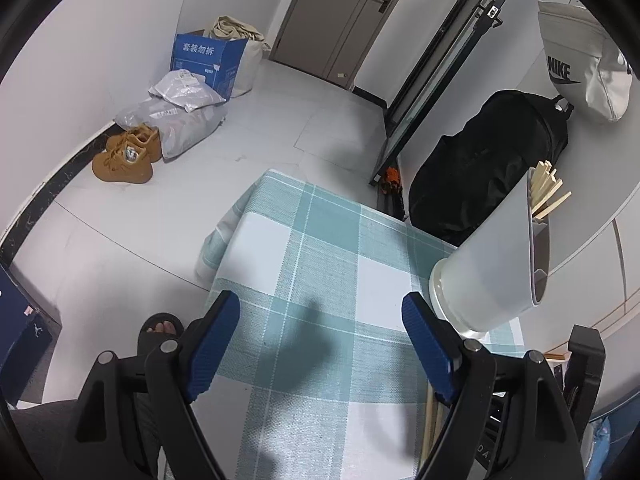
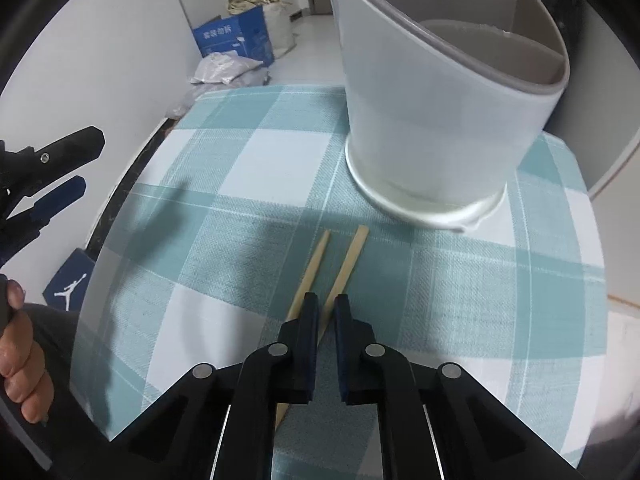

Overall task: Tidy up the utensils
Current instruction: 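Lower the right gripper to the last chopsticks on the cloth and grasp one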

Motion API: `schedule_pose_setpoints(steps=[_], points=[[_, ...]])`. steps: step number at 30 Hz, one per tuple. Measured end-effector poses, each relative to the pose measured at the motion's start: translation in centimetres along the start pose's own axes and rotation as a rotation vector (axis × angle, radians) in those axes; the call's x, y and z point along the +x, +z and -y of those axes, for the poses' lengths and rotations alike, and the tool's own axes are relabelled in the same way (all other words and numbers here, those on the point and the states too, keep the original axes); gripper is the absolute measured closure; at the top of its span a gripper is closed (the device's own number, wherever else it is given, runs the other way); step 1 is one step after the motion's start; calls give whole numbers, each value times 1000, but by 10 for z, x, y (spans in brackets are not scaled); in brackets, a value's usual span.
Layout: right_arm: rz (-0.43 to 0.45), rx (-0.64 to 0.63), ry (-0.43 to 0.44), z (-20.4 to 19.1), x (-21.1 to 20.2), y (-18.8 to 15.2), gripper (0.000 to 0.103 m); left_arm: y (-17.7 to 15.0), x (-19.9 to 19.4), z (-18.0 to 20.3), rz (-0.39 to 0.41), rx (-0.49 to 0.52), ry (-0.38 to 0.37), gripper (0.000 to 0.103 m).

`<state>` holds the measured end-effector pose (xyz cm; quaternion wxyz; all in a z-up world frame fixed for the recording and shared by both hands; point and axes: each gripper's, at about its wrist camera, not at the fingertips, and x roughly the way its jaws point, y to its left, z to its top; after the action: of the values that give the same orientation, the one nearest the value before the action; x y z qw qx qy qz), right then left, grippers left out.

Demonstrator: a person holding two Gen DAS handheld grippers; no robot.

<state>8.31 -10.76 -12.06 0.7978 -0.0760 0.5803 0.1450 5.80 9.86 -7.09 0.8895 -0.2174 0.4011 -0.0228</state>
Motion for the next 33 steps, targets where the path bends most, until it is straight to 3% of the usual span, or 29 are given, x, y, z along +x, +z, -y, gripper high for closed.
schedule_pose_setpoints(steps=[13, 17, 20, 22, 24, 26, 33], points=[[-61, -12, -33, -1, 16, 27, 91, 8, 5, -10, -33, -45, 2, 23], [-65, -4, -36, -4, 19, 36, 76, 8, 6, -12, -36, -63, 5, 23], [-53, -31, -72, -12, 21, 37, 74, 8, 9, -12, -40, -62, 11, 23], [-39, -38, -89, -16, 22, 33, 75, 8, 10, -11, -48, -60, 11, 23], [-25, -37, -93, -16, 21, 29, 89, 7, 9, -12, -50, -58, 11, 23], [-12, -44, -86, -13, 18, 20, 95, 9, 9, -13, -50, -60, 8, 23], [-36, -62, -34, -3, 1, -6, 96, 8, 10, -10, -59, -60, -2, 23]])
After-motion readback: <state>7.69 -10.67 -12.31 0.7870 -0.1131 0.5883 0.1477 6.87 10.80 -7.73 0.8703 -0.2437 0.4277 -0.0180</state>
